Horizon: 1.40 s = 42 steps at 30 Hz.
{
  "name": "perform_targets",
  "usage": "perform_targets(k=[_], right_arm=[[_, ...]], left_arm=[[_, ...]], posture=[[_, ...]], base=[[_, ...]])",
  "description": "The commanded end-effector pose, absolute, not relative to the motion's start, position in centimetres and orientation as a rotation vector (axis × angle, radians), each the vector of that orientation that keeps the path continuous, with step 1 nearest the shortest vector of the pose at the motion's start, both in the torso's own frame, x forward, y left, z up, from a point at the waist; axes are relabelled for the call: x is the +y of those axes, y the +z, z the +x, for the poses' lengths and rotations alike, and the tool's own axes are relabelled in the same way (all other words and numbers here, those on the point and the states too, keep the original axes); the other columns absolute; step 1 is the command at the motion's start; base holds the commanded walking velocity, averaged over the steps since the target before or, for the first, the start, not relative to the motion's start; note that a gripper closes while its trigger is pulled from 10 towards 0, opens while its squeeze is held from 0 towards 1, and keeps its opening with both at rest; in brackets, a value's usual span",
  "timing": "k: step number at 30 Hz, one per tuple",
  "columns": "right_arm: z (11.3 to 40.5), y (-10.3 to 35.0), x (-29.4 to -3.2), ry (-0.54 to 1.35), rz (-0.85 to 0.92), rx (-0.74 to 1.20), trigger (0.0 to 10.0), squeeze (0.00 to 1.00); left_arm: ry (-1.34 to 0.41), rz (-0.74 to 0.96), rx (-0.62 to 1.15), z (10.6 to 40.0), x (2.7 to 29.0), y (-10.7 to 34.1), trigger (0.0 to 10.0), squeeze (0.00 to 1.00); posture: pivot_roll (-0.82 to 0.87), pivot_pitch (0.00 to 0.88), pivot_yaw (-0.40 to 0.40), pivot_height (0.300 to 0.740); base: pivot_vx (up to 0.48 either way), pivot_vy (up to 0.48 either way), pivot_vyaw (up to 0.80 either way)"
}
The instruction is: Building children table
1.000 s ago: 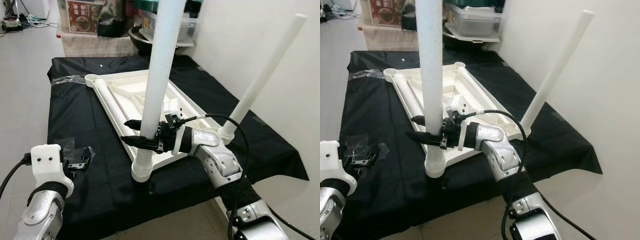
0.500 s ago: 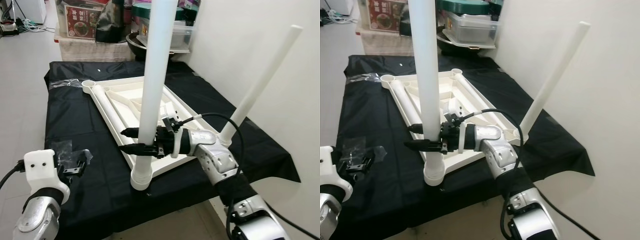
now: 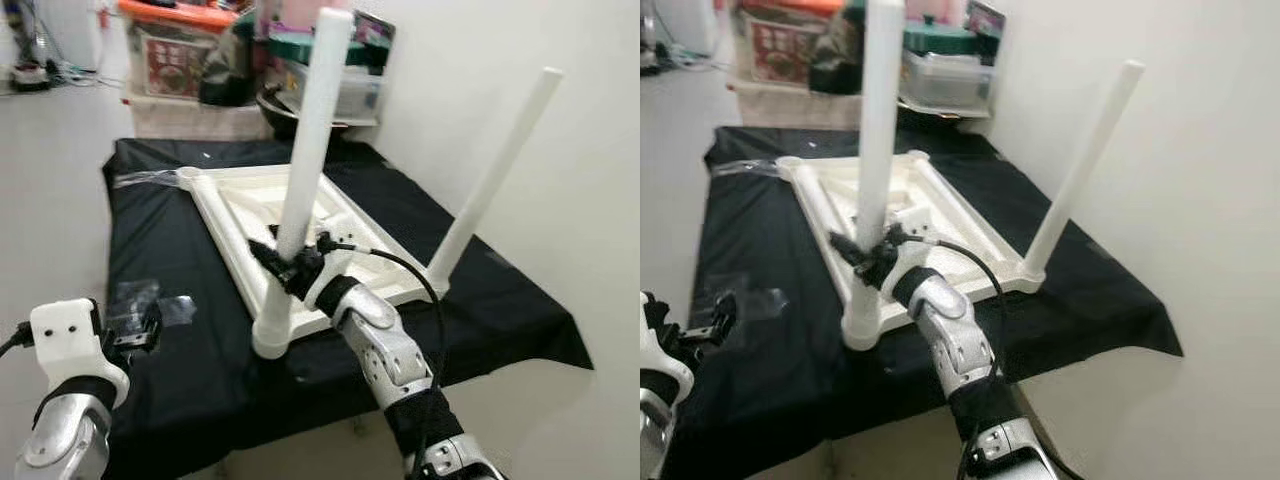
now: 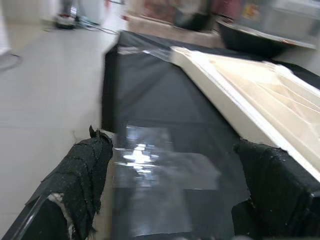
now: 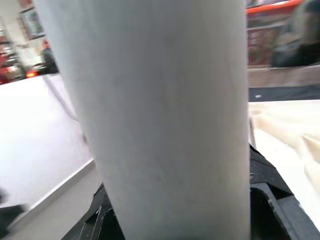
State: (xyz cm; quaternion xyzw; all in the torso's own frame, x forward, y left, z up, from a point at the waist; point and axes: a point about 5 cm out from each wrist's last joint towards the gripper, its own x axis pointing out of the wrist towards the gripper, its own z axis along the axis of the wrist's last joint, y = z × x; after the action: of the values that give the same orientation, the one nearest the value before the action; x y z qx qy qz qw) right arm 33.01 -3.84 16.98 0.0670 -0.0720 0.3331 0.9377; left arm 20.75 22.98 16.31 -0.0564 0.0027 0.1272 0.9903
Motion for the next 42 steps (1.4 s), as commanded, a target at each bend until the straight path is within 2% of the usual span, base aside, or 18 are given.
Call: perform_targets(k=[1,9,10,19,20,23,26,27,32,33,35,36,42], right_arm=[[33.3,15.2,-7.0,0.48,0.075,-0.134,10.0,0.0],[33.5,15.1,-6.7,0.437,0.129,-0.103,10.0,0.02],[33.5,15.5,-6.5,0.438,0.16,-0.121,10.0,1.0],[33.7,18.5,-6.6,0.477,0.207,-0.226,10.0,1.0],[33.7,20.8,-6.8,0.555,0.208,-0.292,10.0,1.0],[33.6,21.4,-6.9,0.588,0.204,-0.311,10.0,1.0],[33.4,22.6,-7.1,0.731,0.175,-0.317,10.0,1.0],[33.6,22.6,-7.4,0.821,0.127,-0.286,10.0,1.0],[34.7,22.0,-9.1,1.008,0.004,-0.171,10.0,1.0],[34.8,21.9,-9.3,1.059,-0.018,-0.147,10.0,0.42],[34.8,21.9,-9.4,1.093,-0.03,-0.129,10.0,0.42],[35.1,21.9,-9.5,1.128,-0.05,-0.112,10.0,0.0],[36.3,22.9,-9.5,1.176,-0.103,-0.121,10.0,0.0]], left_arm=[[0.264,-0.132,0.033,21.0,23.0,15.7,10.0,0.0],[0.297,-0.141,0.045,21.5,23.3,15.4,10.0,0.0],[0.296,-0.137,0.048,21.6,23.4,15.5,10.0,0.0],[0.289,-0.128,0.046,21.7,23.6,15.6,10.0,0.0],[0.285,-0.123,0.044,21.8,23.7,15.7,10.0,0.0],[0.284,-0.122,0.044,21.9,23.7,15.7,10.0,0.0],[0.28,-0.118,0.043,21.9,23.7,15.8,10.0,0.0],[0.275,-0.118,0.043,22.0,23.7,15.8,10.0,0.0],[0.258,-0.118,0.042,22.4,23.4,15.7,10.0,0.0],[0.257,-0.118,0.042,22.5,23.3,15.7,10.0,0.0],[0.255,-0.119,0.042,22.5,23.3,15.7,10.0,0.0],[0.254,-0.119,0.042,22.6,23.3,15.7,10.0,0.0],[0.247,-0.117,0.045,22.7,23.2,15.6,10.0,0.0]], posture=[[0.21,0.0,-0.133,0.74],[0.21,0.0,-0.131,0.74],[0.2,0.0,-0.126,0.74],[0.19,0.0,-0.118,0.74],[0.18,0.0,-0.115,0.74],[0.18,0.0,-0.115,0.74],[0.17,0.0,-0.111,0.74],[0.16,0.0,-0.108,0.74],[0.16,0.0,-0.112,0.74],[0.16,0.0,-0.112,0.74],[0.16,0.0,-0.113,0.74],[0.16,0.0,-0.114,0.74],[0.17,0.0,-0.118,0.74]], base=[[0.0,0.0,0.0],[0.0,0.0,0.0],[0.0,0.0,0.0],[0.0,0.0,0.0],[0.0,0.0,0.0],[0.0,0.0,0.0],[0.0,0.0,0.0],[0.0,0.0,0.0],[0.0,0.0,0.0],[0.0,0.0,0.0],[0.0,0.0,0.0],[0.0,0.0,0.0],[0.0,0.0,0.0]])
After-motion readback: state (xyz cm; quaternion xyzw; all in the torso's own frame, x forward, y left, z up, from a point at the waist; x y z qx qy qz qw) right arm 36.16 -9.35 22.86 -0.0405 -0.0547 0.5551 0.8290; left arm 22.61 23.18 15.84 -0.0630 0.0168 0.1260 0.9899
